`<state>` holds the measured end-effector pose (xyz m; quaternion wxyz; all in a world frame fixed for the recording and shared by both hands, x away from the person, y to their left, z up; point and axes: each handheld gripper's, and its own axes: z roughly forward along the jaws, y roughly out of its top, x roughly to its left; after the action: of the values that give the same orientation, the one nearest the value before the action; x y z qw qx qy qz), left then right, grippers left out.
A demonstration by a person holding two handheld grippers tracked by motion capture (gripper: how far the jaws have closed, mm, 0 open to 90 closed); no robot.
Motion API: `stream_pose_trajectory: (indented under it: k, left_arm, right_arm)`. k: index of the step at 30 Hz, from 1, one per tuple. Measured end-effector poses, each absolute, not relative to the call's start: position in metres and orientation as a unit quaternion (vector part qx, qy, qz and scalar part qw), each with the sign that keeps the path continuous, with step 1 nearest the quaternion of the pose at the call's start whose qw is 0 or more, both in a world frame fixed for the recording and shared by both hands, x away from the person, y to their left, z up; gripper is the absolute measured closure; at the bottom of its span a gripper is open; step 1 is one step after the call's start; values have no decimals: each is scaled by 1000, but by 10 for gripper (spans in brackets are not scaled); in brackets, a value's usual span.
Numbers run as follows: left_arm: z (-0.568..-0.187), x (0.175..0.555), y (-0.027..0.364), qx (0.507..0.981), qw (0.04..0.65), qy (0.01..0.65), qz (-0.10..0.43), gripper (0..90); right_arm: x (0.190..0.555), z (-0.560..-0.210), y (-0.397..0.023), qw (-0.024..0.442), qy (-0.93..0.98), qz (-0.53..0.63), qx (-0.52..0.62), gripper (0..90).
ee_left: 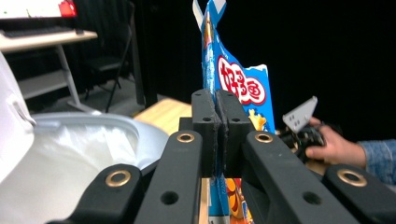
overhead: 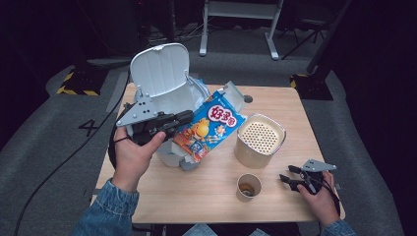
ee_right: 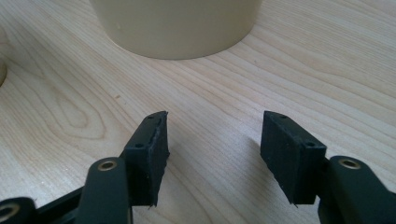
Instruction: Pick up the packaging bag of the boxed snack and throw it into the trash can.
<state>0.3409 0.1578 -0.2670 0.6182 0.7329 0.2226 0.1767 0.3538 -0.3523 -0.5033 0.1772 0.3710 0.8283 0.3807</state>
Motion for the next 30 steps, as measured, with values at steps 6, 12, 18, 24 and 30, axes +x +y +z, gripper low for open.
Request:
stream_pose_trajectory:
  k: [6, 12, 18, 24, 30]
  left_arm:
    - [-259, 348, 161, 716, 630, 230, 192, 875]
    - [-248, 352, 166, 701, 641, 239, 202, 876]
    - [-236, 357, 168, 689, 640, 250, 230, 876]
    - [-223, 363, 172, 679, 646, 250, 243, 876]
    - [-215, 371, 173, 674, 643, 255, 262, 875]
  right_arm:
    - [354, -503, -352, 177, 828, 381, 371, 422]
    - [354, -503, -353, 176, 828, 381, 371, 421]
    - [354, -503, -353, 176, 828, 381, 371, 421]
    - [354, -503, -353, 176, 828, 381, 371, 421]
    - [354, -503, -353, 175, 828, 382, 372, 421]
